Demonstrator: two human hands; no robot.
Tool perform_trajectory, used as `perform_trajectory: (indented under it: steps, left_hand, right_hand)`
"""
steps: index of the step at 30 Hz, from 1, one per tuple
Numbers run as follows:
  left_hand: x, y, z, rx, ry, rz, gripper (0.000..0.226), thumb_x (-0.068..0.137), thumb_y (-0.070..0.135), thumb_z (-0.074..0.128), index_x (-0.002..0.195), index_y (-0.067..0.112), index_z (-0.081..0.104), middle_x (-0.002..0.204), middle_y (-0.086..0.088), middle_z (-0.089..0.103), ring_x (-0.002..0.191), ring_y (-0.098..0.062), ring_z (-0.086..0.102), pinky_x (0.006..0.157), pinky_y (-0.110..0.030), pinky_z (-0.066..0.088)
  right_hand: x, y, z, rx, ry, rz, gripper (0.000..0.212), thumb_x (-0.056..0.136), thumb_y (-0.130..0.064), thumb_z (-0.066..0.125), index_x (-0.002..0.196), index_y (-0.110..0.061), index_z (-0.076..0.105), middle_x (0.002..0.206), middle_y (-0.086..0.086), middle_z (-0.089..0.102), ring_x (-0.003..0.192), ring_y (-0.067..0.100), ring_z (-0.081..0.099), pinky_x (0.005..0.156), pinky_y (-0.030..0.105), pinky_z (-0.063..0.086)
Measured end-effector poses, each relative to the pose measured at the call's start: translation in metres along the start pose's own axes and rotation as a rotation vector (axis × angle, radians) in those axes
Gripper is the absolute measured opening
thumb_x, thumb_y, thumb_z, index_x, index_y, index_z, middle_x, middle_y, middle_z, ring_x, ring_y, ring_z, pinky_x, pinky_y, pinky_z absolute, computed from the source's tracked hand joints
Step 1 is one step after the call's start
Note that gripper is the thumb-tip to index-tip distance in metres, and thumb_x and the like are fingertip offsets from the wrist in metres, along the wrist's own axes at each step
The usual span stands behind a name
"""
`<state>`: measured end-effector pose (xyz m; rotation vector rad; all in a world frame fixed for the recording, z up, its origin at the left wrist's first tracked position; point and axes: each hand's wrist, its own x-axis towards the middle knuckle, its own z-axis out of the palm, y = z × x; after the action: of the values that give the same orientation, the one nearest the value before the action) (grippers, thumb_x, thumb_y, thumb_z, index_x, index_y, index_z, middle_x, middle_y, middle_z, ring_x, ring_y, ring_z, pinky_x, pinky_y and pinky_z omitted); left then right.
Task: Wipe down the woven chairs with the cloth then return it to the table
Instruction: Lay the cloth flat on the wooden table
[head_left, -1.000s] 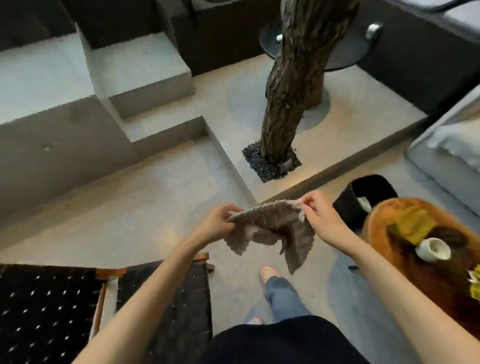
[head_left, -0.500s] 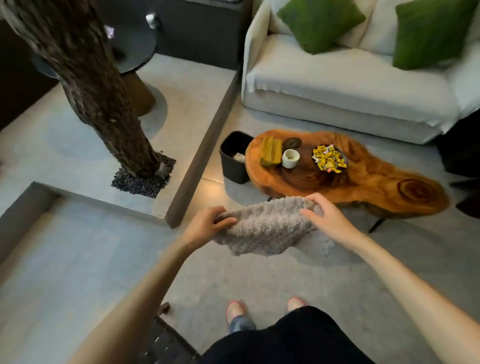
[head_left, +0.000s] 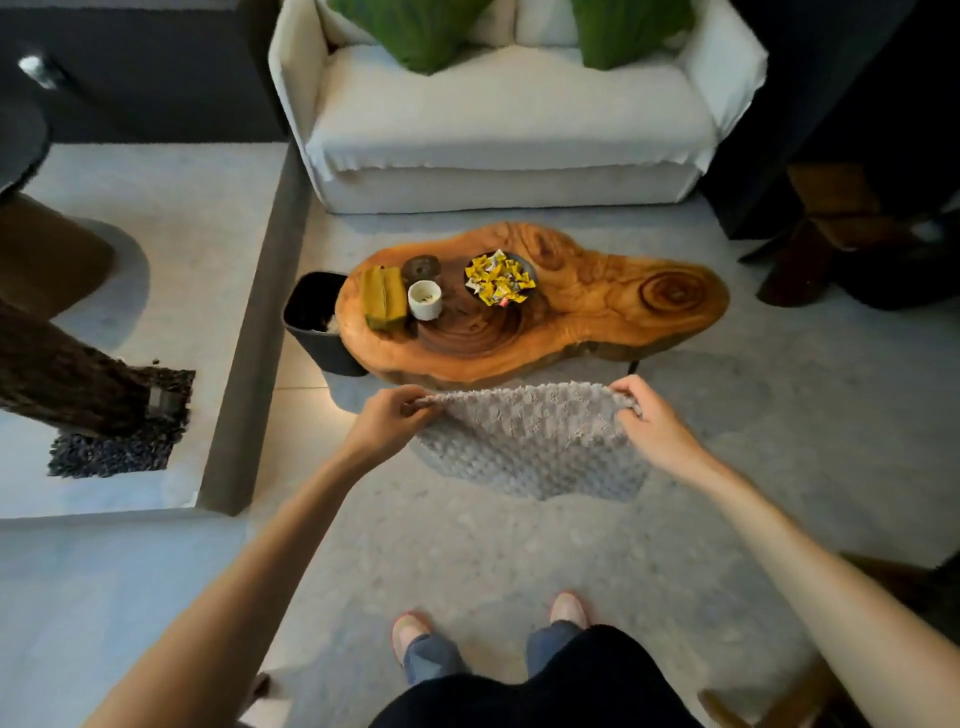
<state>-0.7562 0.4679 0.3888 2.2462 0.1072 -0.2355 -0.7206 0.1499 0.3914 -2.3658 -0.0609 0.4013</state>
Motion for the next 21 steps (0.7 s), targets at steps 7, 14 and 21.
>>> perform_trajectory:
  steps: [7, 14, 21]
  left_hand:
    - [0.068, 0.068, 0.078, 0.078, 0.039, 0.03, 0.017, 0.086, 0.015, 0.069, 0.08, 0.001, 0.061, 0.068, -0.007, 0.052, 0.065, -0.015, 0.045, 0.054, -0.024, 0.029]
    - [0.154, 0.113, 0.123, 0.12, 0.036, 0.06, 0.015, 0.085, 0.016, 0.07, 0.083, 0.002, 0.07, 0.072, -0.005, 0.062, 0.069, -0.015, 0.055, 0.06, -0.027, 0.039]
    - [0.282, 0.123, 0.159, 0.143, -0.028, 0.016, 0.021, 0.089, 0.02, 0.066, 0.101, 0.004, 0.073, 0.097, -0.011, 0.071, 0.084, -0.016, 0.062, 0.072, -0.03, 0.046]
  right_hand:
    - [0.031, 0.088, -0.088, -0.091, -0.06, 0.048, 0.008, 0.099, -0.014, 0.044, 0.095, -0.019, 0.049, 0.09, 0.002, 0.06, 0.076, 0.017, 0.055, 0.059, 0.022, 0.037]
    - [0.095, 0.14, -0.142, -0.131, 0.019, 0.125, 0.009, 0.096, -0.016, 0.052, 0.097, -0.019, 0.06, 0.097, 0.003, 0.068, 0.093, 0.024, 0.061, 0.073, 0.034, 0.045]
    - [0.213, 0.182, -0.163, -0.032, 0.141, 0.249, 0.015, 0.095, -0.014, 0.053, 0.1, -0.016, 0.067, 0.106, 0.007, 0.07, 0.101, 0.026, 0.063, 0.079, 0.033, 0.047]
